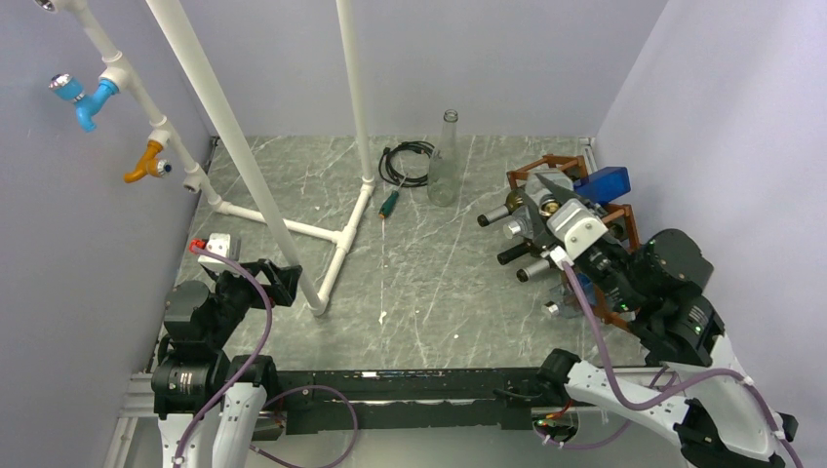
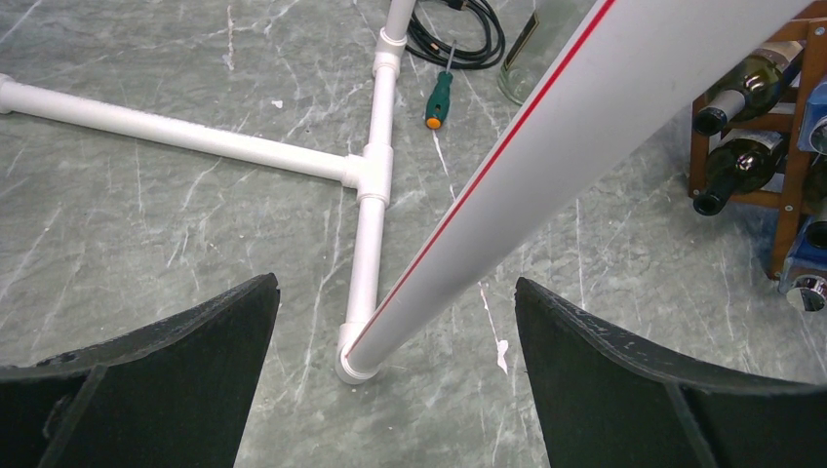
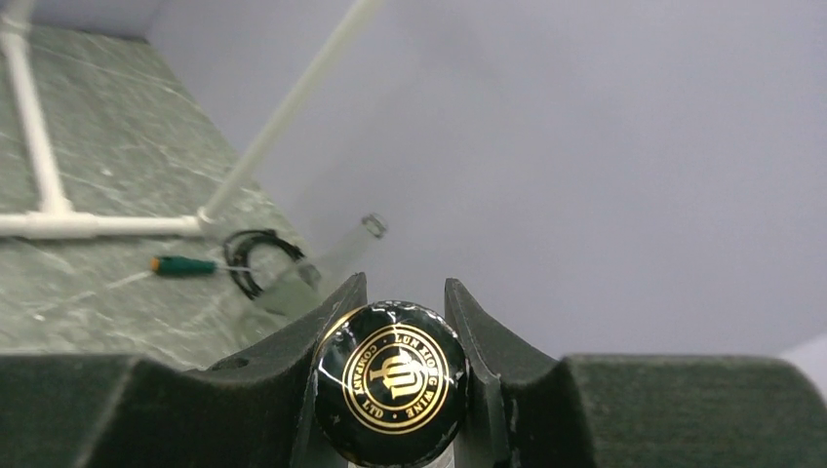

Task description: Put the wine bottle on the wine rack

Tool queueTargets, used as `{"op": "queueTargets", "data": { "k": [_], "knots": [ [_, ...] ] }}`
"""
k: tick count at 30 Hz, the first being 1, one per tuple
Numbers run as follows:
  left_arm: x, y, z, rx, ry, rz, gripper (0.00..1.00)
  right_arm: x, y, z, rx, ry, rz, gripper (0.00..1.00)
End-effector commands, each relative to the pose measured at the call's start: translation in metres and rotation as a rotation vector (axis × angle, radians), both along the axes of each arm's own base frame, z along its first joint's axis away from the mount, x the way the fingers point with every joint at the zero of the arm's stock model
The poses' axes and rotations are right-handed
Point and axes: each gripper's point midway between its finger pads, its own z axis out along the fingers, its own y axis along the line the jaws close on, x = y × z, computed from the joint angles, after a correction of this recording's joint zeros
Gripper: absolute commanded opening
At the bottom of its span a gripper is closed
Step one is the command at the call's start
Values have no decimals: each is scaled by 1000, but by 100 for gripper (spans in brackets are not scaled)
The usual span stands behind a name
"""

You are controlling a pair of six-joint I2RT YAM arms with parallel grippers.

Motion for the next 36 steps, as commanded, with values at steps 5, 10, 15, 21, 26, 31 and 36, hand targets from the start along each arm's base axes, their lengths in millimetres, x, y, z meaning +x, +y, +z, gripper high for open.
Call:
{"op": "queueTargets", "data": {
  "k": [5,10,15,21,26,31,36],
  "knots": [
    [5,-3,13,-7,-39,-16,96,-2,-79,44,-107,-203,-339,0],
    [4,-3,13,-7,-44,-17,96,22,-91,-3,-382,-185,-520,0],
    [5,-3,13,-7,-42,-16,96,26,-97,-32,-523,-156,-562,0],
    [3,-3,14,-8,-53,-16,96,19,-102,-44,-508,-143,-543,0],
    [1,-4,15,-7,-60,-19,96,23,-104,-77,-581,-120,-564,0],
    [-1,-5,17,-6,-73,-30,96,25,-105,-89,-600,-106,-581,0],
    [-5,-6,20,-6,-84,-32,97,31,-106,-112,-670,-76,-608,0]
  ]
}}
